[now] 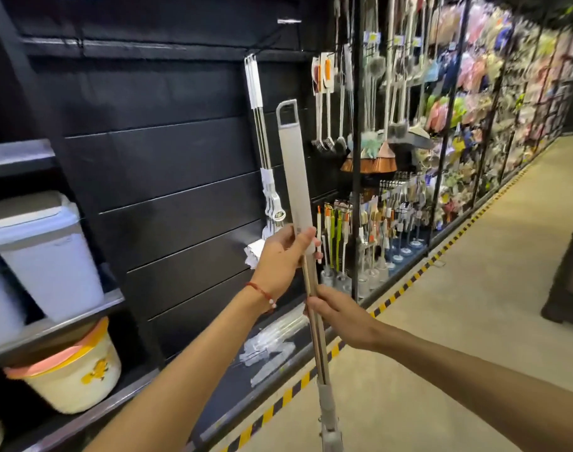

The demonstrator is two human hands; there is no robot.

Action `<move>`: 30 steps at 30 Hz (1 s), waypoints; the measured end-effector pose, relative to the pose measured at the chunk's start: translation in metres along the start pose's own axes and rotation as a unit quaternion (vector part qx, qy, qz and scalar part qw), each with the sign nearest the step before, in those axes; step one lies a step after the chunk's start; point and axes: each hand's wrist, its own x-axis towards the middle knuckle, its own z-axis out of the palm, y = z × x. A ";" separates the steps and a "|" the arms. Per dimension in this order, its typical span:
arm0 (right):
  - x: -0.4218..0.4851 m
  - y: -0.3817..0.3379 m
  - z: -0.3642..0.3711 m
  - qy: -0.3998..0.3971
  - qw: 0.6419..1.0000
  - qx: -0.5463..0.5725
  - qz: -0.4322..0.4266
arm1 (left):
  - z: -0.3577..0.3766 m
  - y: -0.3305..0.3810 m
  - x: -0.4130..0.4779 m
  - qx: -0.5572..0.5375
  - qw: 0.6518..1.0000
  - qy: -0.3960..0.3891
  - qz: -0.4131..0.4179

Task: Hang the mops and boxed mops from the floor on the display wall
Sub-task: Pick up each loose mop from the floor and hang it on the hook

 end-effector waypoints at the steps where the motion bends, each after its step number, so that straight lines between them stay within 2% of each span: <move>1: 0.014 0.002 -0.011 0.002 1.000 0.002 -0.002 | 0.003 -0.001 0.018 -0.002 1.000 0.004 -0.001; 9: 0.124 0.045 -0.103 0.018 0.999 0.015 -0.025 | 0.026 -0.020 0.169 0.010 1.000 0.009 -0.009; 14: 0.200 0.064 -0.169 -0.005 0.999 0.010 -0.046 | 0.054 -0.032 0.263 0.018 0.998 0.064 0.005; 17: 0.255 0.070 -0.215 -0.058 0.997 0.005 -0.056 | 0.070 -0.029 0.320 0.026 0.994 0.107 0.025; 22: 0.343 0.079 -0.263 -0.098 0.993 0.018 -0.065 | 0.074 -0.022 0.406 0.086 0.980 0.172 0.043; 26: 0.412 0.085 -0.283 -0.095 0.994 0.016 -0.056 | 0.067 -0.024 0.473 0.130 0.966 0.220 0.038; 30: 0.479 0.087 -0.300 -0.067 0.995 -0.015 -0.068 | 0.052 -0.026 0.544 0.158 0.958 0.235 0.038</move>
